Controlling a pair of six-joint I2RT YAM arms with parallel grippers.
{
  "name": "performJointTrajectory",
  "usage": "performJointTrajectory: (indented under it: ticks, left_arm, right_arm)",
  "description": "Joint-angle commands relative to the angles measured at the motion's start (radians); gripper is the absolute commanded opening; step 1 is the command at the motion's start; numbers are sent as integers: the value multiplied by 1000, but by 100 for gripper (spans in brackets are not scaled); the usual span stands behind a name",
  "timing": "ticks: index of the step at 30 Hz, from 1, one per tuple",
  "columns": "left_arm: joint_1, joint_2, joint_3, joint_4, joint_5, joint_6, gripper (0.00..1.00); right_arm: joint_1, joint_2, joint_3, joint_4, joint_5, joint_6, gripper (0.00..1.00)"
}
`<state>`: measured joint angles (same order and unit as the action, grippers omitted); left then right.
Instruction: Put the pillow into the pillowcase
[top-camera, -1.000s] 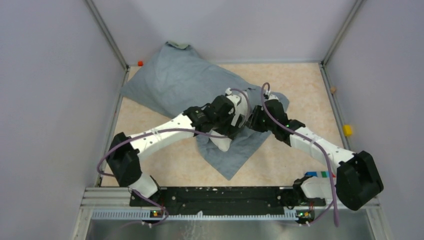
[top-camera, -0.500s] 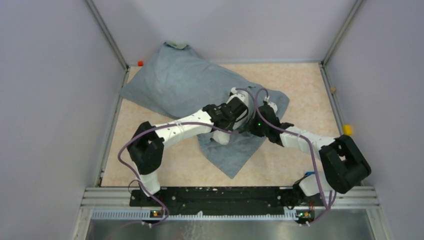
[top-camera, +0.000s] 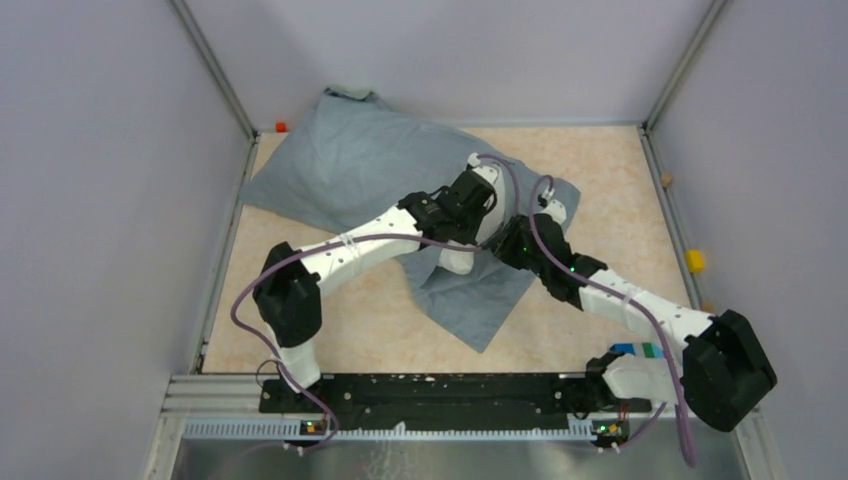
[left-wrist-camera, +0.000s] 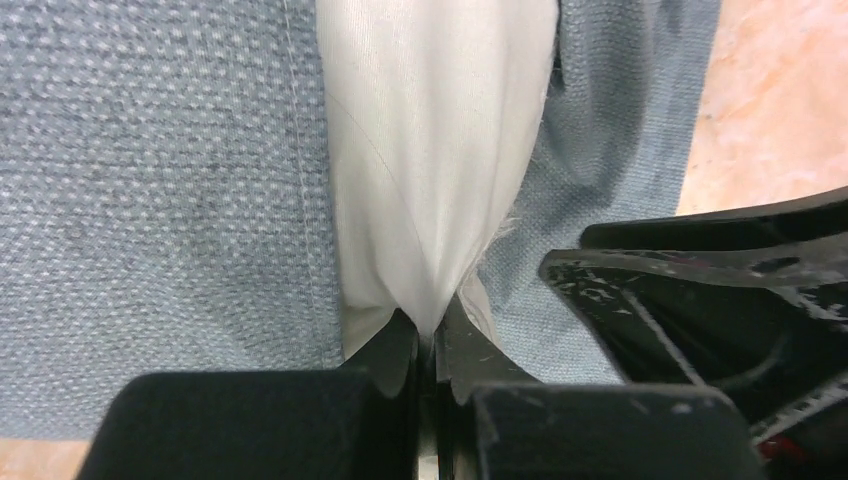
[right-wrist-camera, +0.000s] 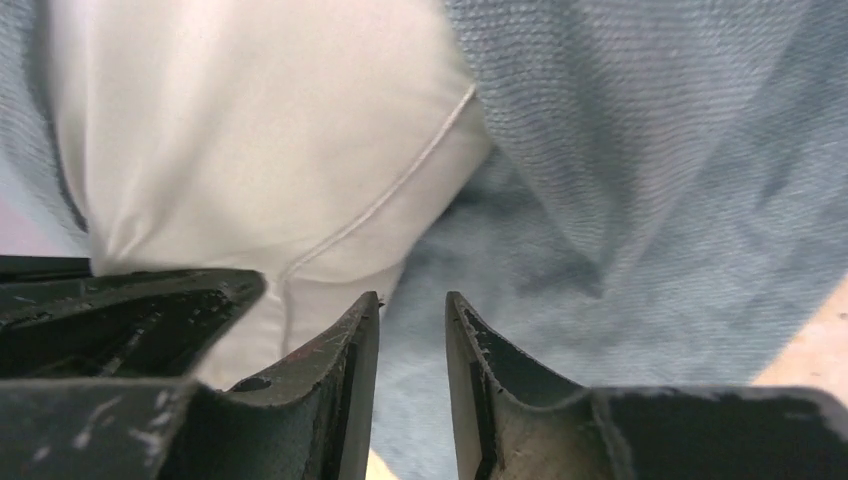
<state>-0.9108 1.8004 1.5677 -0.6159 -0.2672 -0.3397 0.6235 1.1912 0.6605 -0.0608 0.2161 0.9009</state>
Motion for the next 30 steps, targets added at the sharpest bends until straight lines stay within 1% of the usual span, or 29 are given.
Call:
performJointTrajectory:
  ticks: [1,5,8,11,13,15,17,20,25,28,30]
  left_arm:
    - [7,-9,80,106,85,-13,0]
    - [26,-15,93,114,129,-36,0]
    - [35,-17,108,114,149,-49,0]
    - [38,-18,116,116,166,-56,0]
    - [38,-18,120,121,174,-60,0]
    - [38,-16,122,123,180,-62,0]
    - [38,-15,125,123,188,-64,0]
    - [38,-17,125,126,193,-65,0]
    - [38,-32,126,123,208,-65,0]
    - [38,-41,125,127,236,-61,0]
    - [38,-46,123,135,260,-59,0]
  right_arm:
    - [7,22,-15,92,30,102,25]
    - [-11,117,-36,185,33,153,12]
    - [-52,186,-25,228,37,167,8]
    - [-87,235,-8,260,43,171,8]
    - [-96,260,26,260,60,161,13]
    - [-97,286,62,232,97,155,21]
    - [-101,312,80,216,124,158,32]
    - [-124,347,93,210,128,159,39]
    - [-144,356,44,323,149,109,49]
    - [-160,371,1,479,120,72,52]
    - [-165,395,1,540,105,57,53]
